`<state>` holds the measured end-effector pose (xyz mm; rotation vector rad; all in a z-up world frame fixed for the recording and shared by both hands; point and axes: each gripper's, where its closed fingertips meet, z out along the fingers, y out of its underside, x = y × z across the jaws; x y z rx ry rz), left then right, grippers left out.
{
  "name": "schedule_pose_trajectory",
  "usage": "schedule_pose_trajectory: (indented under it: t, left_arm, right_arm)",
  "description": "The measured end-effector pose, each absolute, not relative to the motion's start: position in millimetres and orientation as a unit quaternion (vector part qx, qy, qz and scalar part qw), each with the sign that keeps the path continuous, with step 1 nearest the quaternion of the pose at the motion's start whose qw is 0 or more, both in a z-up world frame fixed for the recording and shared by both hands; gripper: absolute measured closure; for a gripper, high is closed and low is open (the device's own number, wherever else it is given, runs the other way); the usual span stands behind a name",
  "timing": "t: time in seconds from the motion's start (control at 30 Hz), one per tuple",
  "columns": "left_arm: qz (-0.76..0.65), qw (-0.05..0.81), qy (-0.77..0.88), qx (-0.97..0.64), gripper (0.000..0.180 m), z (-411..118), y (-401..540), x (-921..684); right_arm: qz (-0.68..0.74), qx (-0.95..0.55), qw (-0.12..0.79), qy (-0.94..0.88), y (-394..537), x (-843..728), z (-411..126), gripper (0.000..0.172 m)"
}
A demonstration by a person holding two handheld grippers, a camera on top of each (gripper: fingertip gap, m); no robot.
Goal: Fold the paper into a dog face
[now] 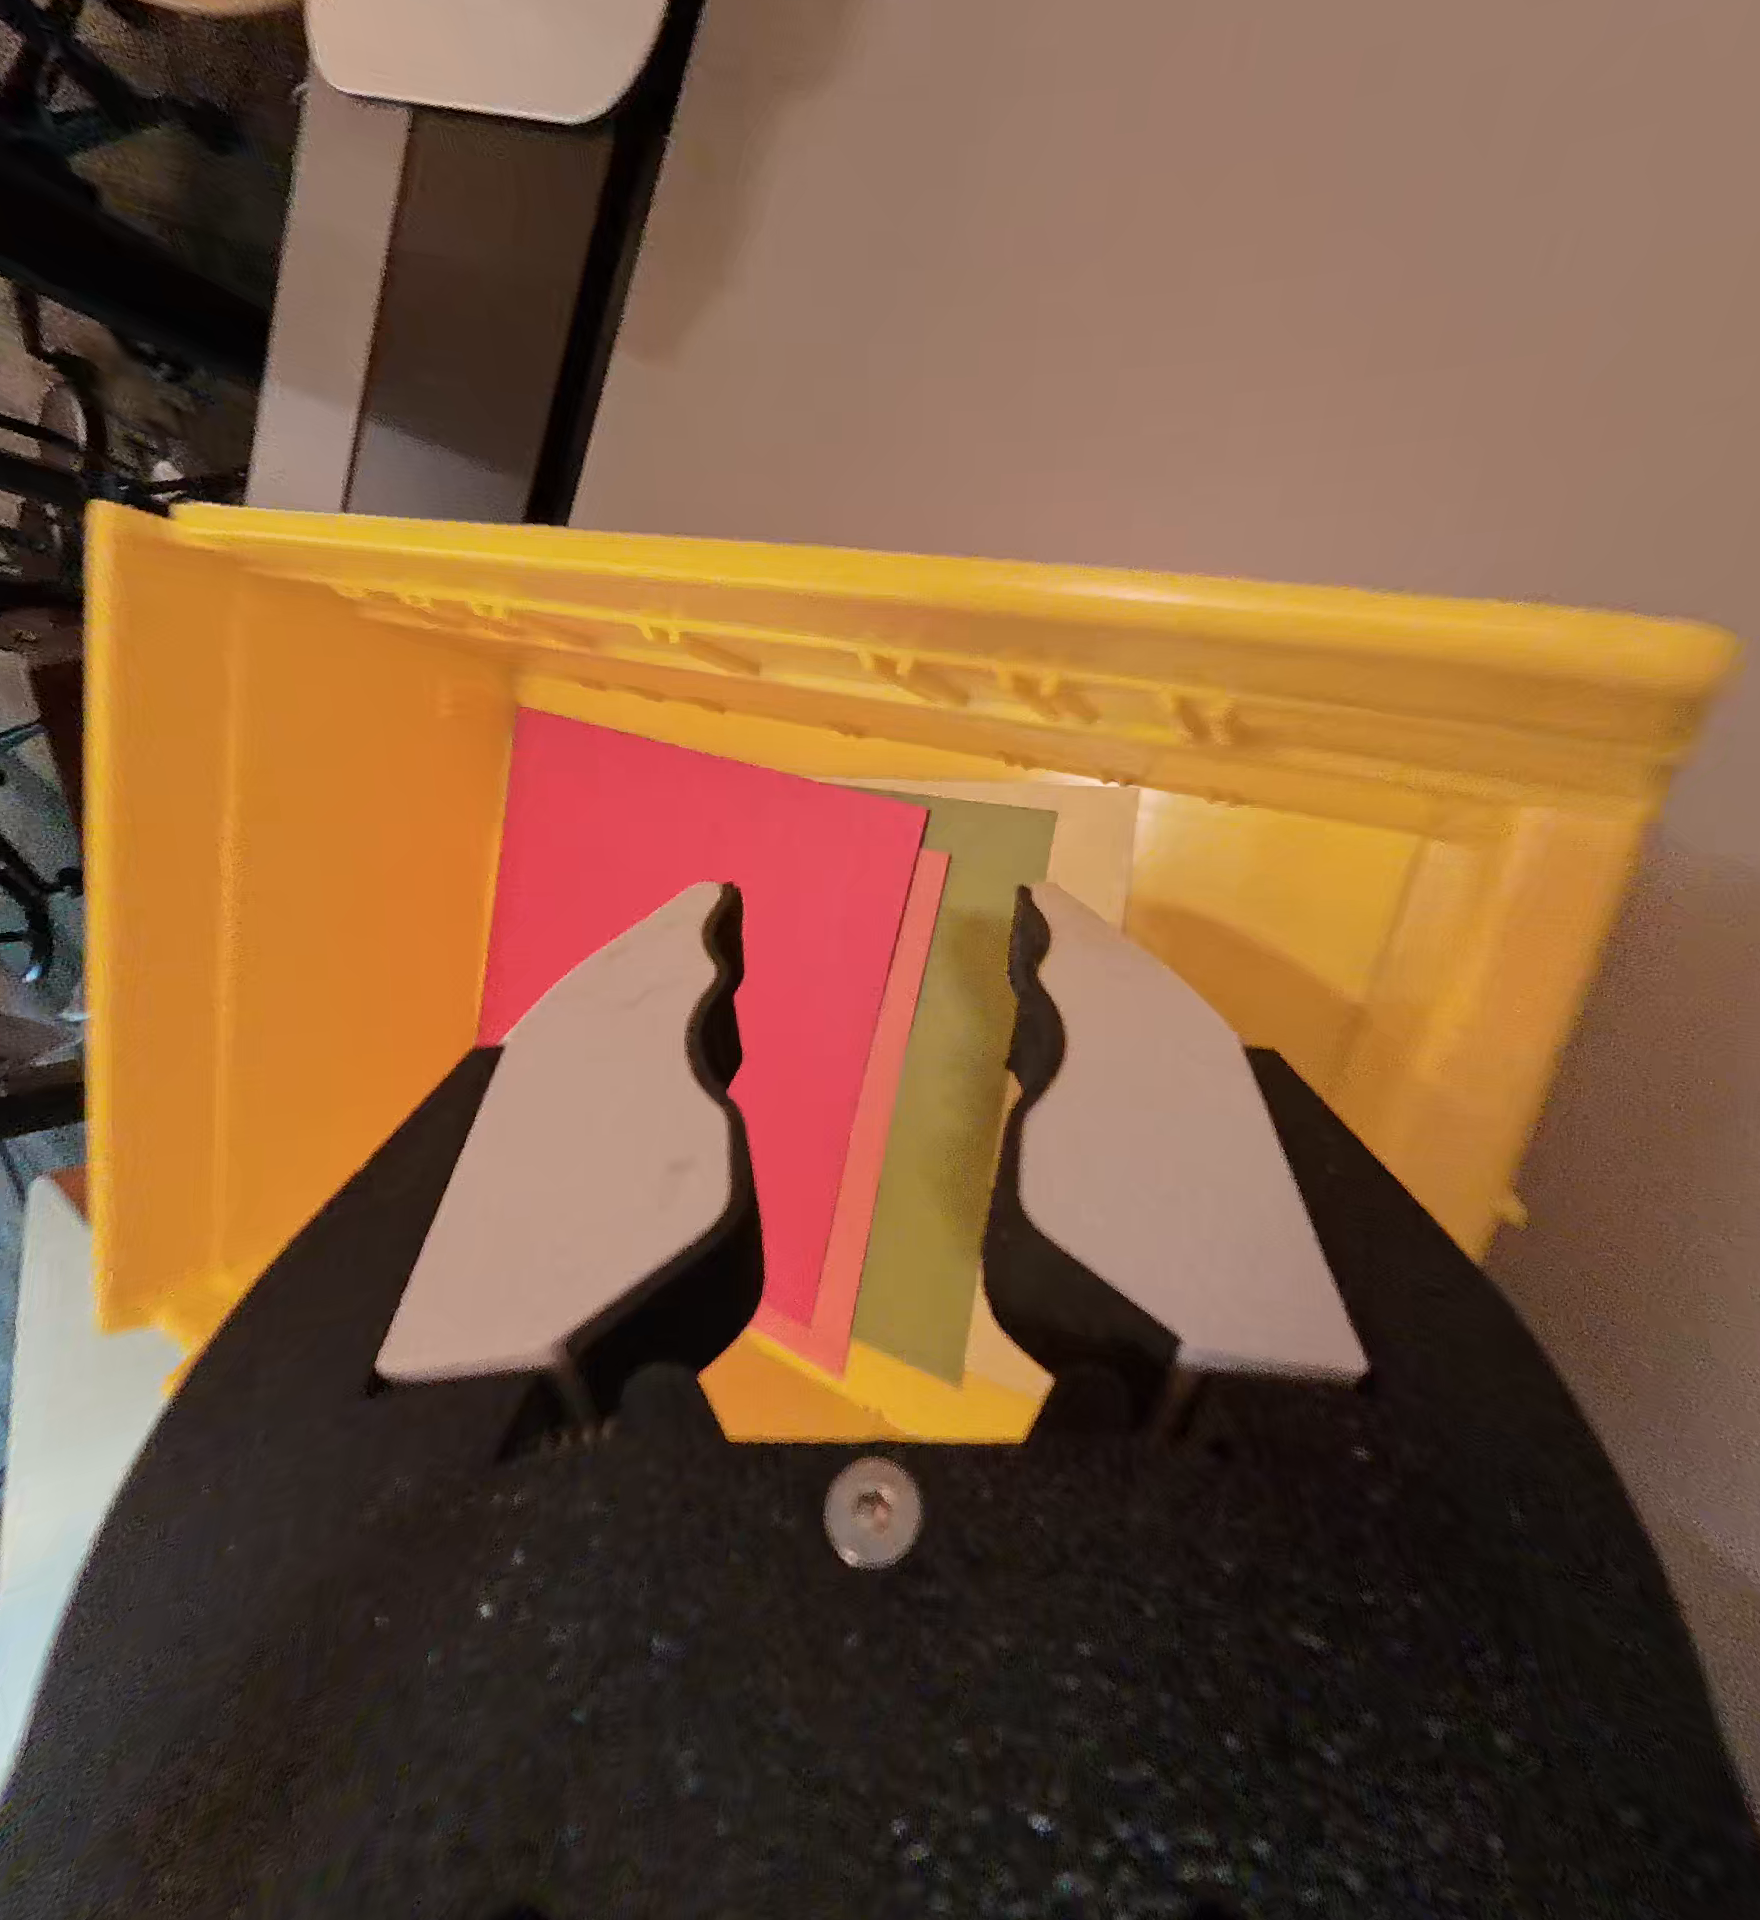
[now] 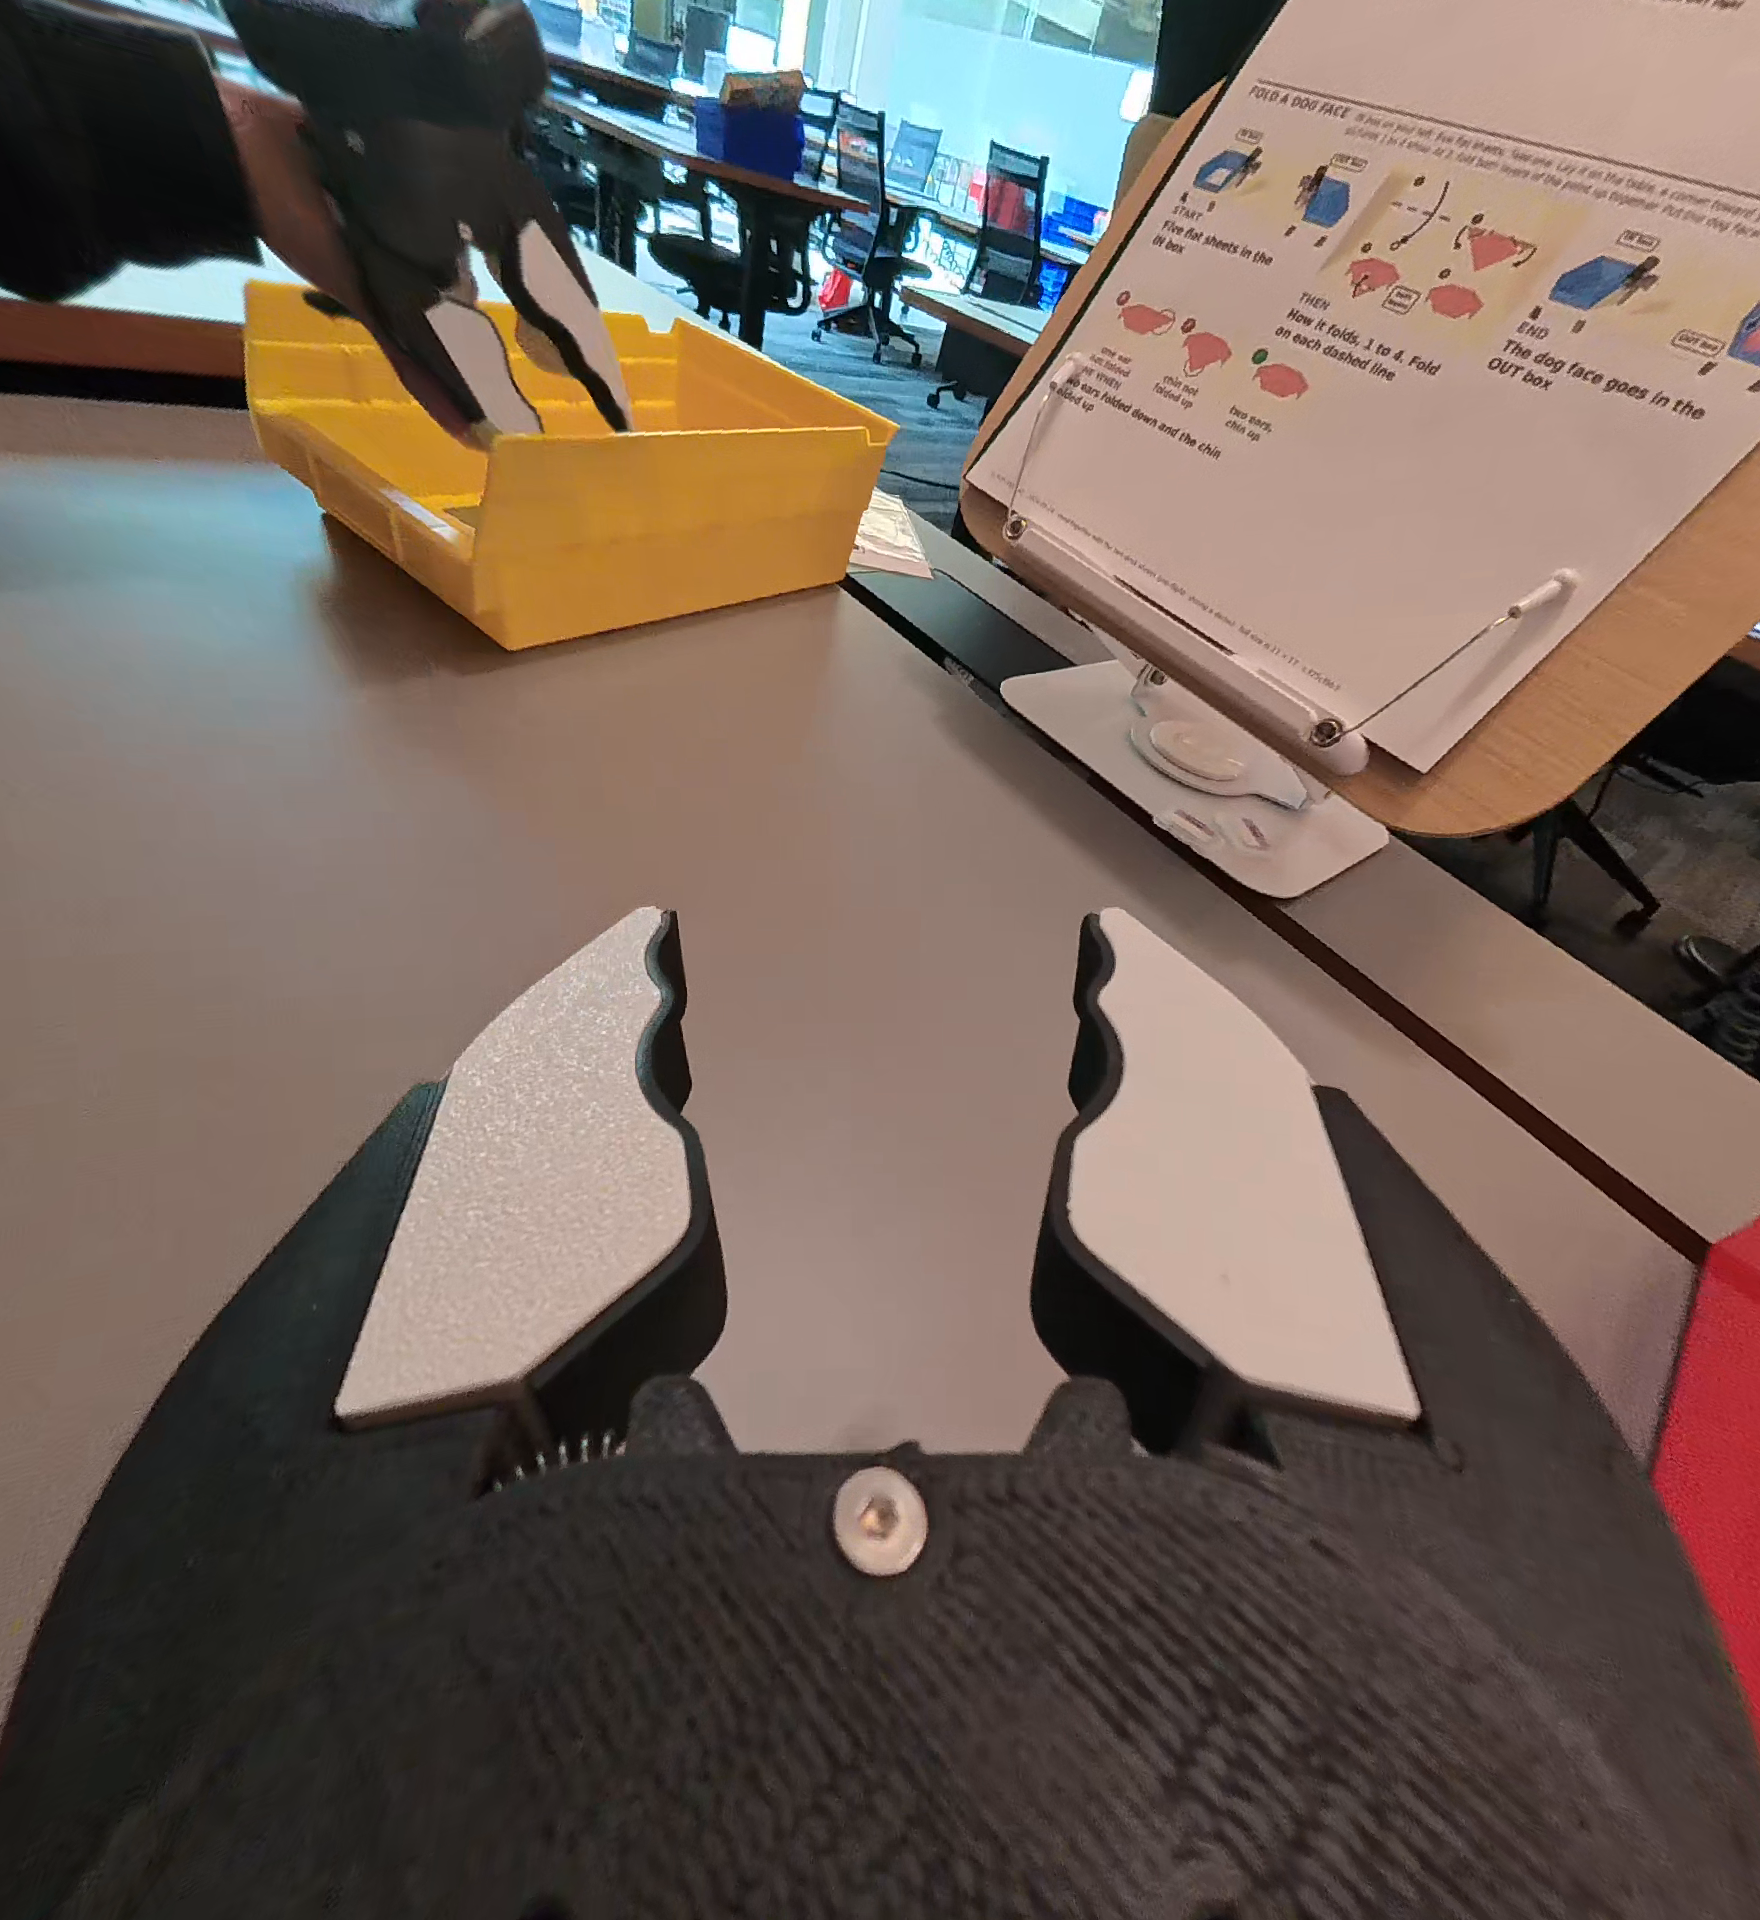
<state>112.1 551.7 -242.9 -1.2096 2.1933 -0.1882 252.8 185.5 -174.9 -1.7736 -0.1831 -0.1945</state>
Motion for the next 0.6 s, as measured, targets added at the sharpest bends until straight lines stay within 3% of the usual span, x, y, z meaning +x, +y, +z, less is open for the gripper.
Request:
schedule_pose_trajectory:
  t: [0.03, 0.3, 0.6]
  left_arm:
    - [-0.075, 0.304, 0.834, -0.455, 0.133, -251, 555, 116]
    - [-0.085, 0.291, 0.842, -0.445, 0.132, -290, 563, 137]
    - [-0.076, 0.311, 0.834, -0.449, 0.152, -298, 568, 146]
  right_arm:
    - [-0.089, -0.773, 0.623, -0.081, 184, 254, -175, 0.099]
    - [-0.100, -0.765, 0.633, -0.068, 177, 269, -170, 0.101]
    - [-0.105, -0.770, 0.627, -0.060, 171, 281, -177, 0.101]
